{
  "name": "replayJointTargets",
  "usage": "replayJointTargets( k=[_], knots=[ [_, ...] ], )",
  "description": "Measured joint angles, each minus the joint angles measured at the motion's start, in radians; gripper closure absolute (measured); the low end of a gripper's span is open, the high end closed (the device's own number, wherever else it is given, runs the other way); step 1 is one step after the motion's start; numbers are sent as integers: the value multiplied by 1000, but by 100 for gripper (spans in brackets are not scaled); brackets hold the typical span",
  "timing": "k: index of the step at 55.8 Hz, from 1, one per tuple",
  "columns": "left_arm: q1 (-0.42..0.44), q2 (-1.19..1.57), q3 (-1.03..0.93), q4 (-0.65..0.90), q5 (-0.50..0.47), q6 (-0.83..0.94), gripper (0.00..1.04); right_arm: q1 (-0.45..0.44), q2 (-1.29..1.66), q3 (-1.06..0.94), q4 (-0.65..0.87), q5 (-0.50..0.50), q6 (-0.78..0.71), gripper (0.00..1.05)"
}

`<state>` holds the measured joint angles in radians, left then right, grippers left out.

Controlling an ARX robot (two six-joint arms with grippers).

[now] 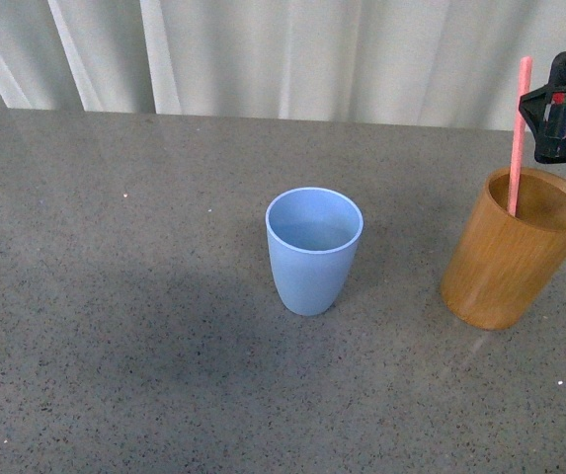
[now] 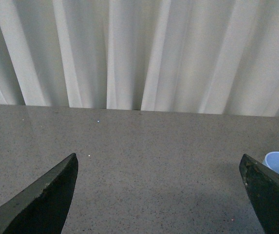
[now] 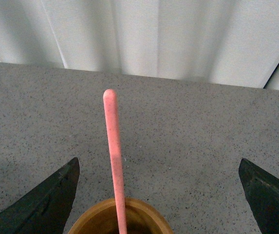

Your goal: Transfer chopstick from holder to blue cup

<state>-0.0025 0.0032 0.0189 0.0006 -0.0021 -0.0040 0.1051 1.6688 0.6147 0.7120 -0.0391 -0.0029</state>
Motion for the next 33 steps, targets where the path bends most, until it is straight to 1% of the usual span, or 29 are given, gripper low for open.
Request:
replayJointTargets(
  k=[24, 33],
  knots=[
    [0, 0, 0, 0, 0, 0, 7, 3, 114, 110, 21, -19, 14, 10],
    [0, 0, 0, 0, 0, 0, 7, 18, 141, 137, 22, -26, 30, 10]
  ],
)
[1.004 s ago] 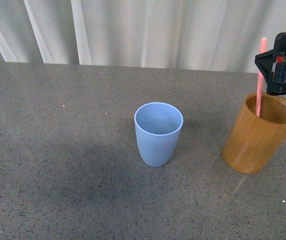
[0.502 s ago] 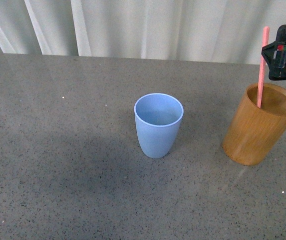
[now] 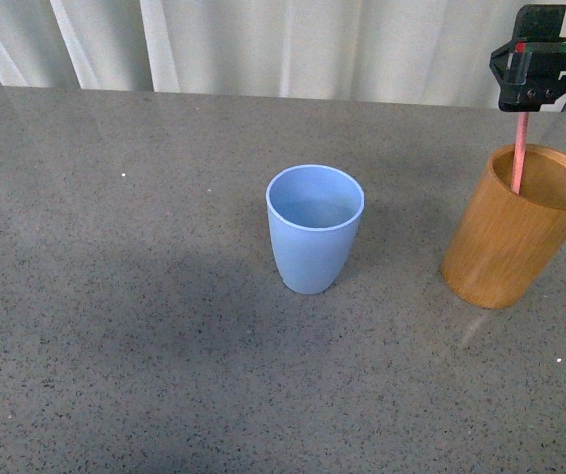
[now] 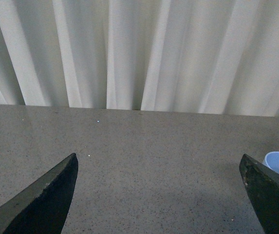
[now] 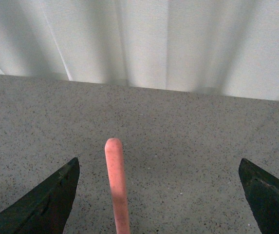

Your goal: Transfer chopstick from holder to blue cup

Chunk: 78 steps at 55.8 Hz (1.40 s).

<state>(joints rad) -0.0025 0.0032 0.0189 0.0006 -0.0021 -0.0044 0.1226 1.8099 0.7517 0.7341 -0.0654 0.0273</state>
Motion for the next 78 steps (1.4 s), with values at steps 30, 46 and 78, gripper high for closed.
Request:
replayJointTargets(
  k=[30, 46, 78],
  knots=[
    [0, 0, 0, 0, 0, 0, 7, 50, 47, 18, 19, 10, 26, 56],
    [0, 0, 0, 0, 0, 0, 7, 35, 32, -6, 37, 3, 23, 102],
    [0, 0, 0, 0, 0, 0, 7, 134, -280, 89, -48, 69, -106, 102]
  ],
)
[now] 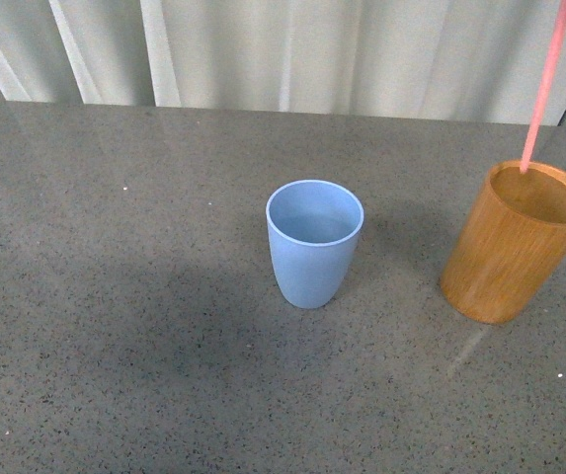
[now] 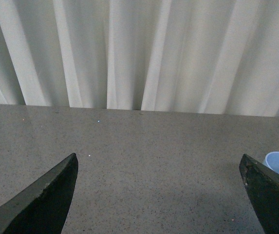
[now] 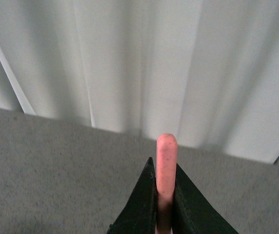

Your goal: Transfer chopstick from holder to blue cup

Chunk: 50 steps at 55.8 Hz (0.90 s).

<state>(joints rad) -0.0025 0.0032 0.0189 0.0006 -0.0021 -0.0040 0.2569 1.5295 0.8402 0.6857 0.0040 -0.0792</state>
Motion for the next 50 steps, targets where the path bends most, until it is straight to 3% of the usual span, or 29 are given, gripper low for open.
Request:
replayJointTargets(
  k=[13, 25, 50],
  knots=[
    [0, 0, 0, 0, 0, 0, 7, 135, -77, 66, 7, -15, 27, 102],
    [0, 0, 0, 0, 0, 0, 7, 238, -77, -20, 105, -25, 70, 102],
    [0, 0, 0, 0, 0, 0, 7, 254, 71, -208, 368, -45, 156, 102]
  ],
)
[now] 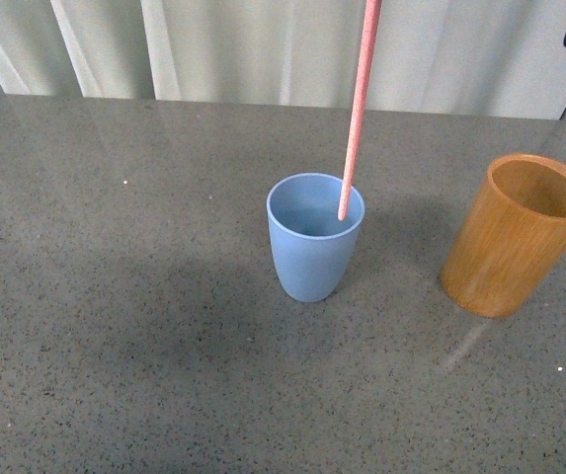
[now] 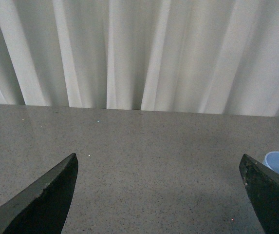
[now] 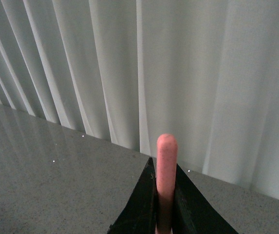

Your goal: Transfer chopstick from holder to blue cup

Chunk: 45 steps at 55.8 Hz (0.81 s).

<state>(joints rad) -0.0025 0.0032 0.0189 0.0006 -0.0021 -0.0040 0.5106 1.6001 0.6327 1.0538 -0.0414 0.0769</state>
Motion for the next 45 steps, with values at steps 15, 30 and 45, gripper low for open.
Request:
replayJointTargets(
  k=[15, 30, 45],
  knots=[
    [0, 0, 0, 0, 0, 0, 7, 1, 76, 24, 19, -19, 0, 102],
    [0, 0, 0, 0, 0, 0, 7, 2, 123, 61, 22, -21, -9, 102],
    [0, 0, 0, 0, 0, 0, 7, -28, 212, 51, 84, -39, -48, 102]
  ],
)
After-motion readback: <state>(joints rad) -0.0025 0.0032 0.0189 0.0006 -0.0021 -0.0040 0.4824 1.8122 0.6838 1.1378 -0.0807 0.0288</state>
